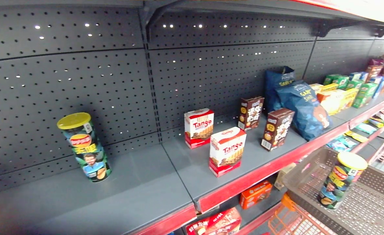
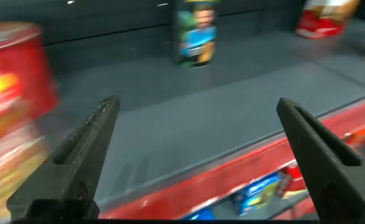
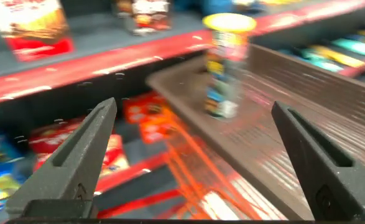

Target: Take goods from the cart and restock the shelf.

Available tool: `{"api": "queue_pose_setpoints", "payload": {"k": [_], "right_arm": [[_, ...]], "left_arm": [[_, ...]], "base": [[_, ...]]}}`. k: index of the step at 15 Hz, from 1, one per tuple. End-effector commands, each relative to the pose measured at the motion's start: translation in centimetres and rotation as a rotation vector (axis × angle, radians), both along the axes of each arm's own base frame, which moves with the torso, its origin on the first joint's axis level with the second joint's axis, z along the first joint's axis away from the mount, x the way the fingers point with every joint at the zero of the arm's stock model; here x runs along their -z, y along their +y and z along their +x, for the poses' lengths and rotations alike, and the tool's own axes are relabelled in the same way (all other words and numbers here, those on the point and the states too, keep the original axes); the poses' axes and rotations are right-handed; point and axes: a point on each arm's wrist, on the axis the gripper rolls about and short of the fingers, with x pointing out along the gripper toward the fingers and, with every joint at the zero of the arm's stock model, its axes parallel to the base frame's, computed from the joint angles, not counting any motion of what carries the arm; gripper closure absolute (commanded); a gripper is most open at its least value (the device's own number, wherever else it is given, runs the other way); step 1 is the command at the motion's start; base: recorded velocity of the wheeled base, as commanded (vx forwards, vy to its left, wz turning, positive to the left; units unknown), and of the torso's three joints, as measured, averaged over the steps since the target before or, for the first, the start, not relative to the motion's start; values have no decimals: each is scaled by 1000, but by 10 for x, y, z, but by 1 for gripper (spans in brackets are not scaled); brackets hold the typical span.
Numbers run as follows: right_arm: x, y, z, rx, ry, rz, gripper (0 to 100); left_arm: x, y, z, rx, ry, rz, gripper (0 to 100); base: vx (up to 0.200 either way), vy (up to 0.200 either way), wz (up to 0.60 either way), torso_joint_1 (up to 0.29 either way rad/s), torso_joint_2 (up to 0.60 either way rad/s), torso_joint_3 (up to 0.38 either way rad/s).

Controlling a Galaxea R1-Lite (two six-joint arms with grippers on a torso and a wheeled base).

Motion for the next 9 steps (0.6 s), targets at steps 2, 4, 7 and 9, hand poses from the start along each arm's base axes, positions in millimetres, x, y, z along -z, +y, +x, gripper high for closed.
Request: {"api": "queue_pose_setpoints", "payload": {"k": [2,4,7,9], "right_arm": [[0,0,0,0,0,0,0],[0,0,0,0,0,0,0],[0,0,0,0,0,0,0],[0,0,0,0,0,0,0]], "left_arm": [[0,0,0,-1,0,-1,0],[0,0,0,1,0,-1,0],[0,0,0,1,0,-1,0],[0,0,0,2,0,-1,0]], "base": [[0,0,-600,2,-2,5],[0,0,-300,-1,1,1],[0,0,0,0,0,0],[0,0,0,0,0,0]]}}
